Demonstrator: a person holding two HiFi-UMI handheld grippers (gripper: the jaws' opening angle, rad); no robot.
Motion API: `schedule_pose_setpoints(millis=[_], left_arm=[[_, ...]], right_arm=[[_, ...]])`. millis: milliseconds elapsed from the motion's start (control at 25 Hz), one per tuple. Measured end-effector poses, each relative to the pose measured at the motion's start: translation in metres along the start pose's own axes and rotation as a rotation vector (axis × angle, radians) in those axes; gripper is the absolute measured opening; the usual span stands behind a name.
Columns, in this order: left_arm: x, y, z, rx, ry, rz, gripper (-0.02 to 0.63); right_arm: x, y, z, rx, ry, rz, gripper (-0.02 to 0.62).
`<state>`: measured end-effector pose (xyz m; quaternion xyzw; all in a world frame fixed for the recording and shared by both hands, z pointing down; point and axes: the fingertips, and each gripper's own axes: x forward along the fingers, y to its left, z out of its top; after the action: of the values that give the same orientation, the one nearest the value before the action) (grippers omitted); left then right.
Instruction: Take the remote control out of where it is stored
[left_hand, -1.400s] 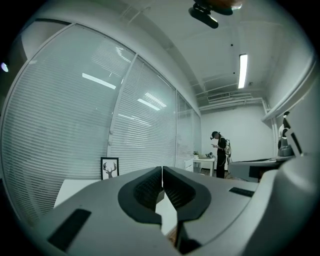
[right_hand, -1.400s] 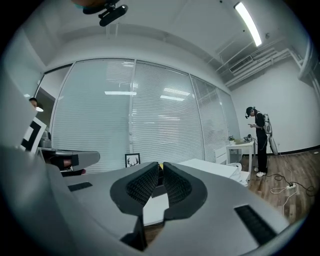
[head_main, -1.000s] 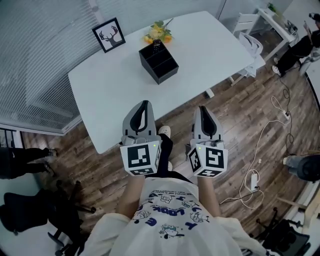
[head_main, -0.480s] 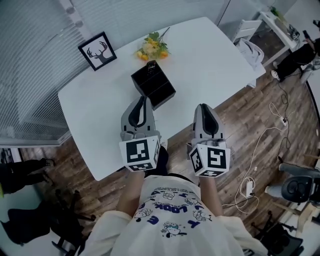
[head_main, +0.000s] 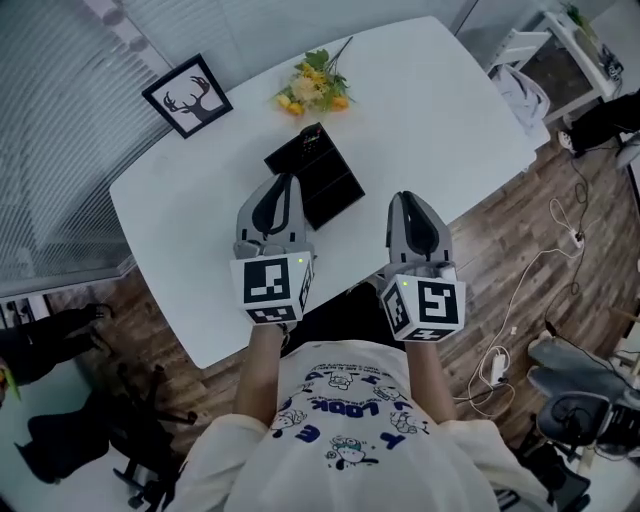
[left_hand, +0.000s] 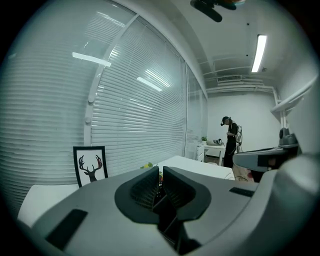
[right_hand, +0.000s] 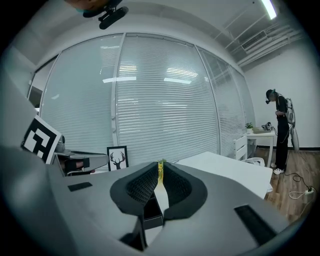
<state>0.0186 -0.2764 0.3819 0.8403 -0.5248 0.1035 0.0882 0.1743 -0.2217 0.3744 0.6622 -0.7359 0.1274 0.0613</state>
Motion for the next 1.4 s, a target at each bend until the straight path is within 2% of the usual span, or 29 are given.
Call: schedule_pose_setpoints(millis=[80,160,200,440,640,1000,1160,1280,1400], left_arm=[[0.01,0.003,-0.005,-0.004,0.02,-0.003,0.026],[0.021,0.003,-0.01,0.004,0.049,-0.014,0.094],[0.028,0.004,-0.013,0.015,0.066,-0.02,0.106],[0.075,0.001,-0.023,0.102,0.164,-0.081,0.161],[0.113,0.007,-0.034,0.182,0.263,-0.12,0.214],[0.144,0.004,-0.06,0.216,0.379,-0.175,0.222],[0.148,-0.001,-0.067,0.263,0.419,-0.2,0.219],[0.151,-0.002,-0.072,0.3,0.45,-0.202,0.177],[0.151,0.002,-0.071,0.305,0.449,-0.189,0.141]], right_arm=[[0.009,-0.001,-0.004,0.003,0.019,0.015,0.051],[0.019,-0.003,-0.007,0.005,0.036,0.031,0.05],[0.024,-0.005,-0.009,0.005,0.043,0.041,0.051],[0.054,-0.018,-0.014,0.017,0.085,0.097,0.05],[0.073,-0.035,-0.022,0.024,0.118,0.113,0.05],[0.094,-0.054,-0.038,0.045,0.165,0.12,0.051],[0.1,-0.053,-0.045,0.046,0.183,0.134,0.05],[0.103,-0.053,-0.05,0.045,0.197,0.142,0.051],[0.104,-0.052,-0.053,0.045,0.207,0.147,0.051]])
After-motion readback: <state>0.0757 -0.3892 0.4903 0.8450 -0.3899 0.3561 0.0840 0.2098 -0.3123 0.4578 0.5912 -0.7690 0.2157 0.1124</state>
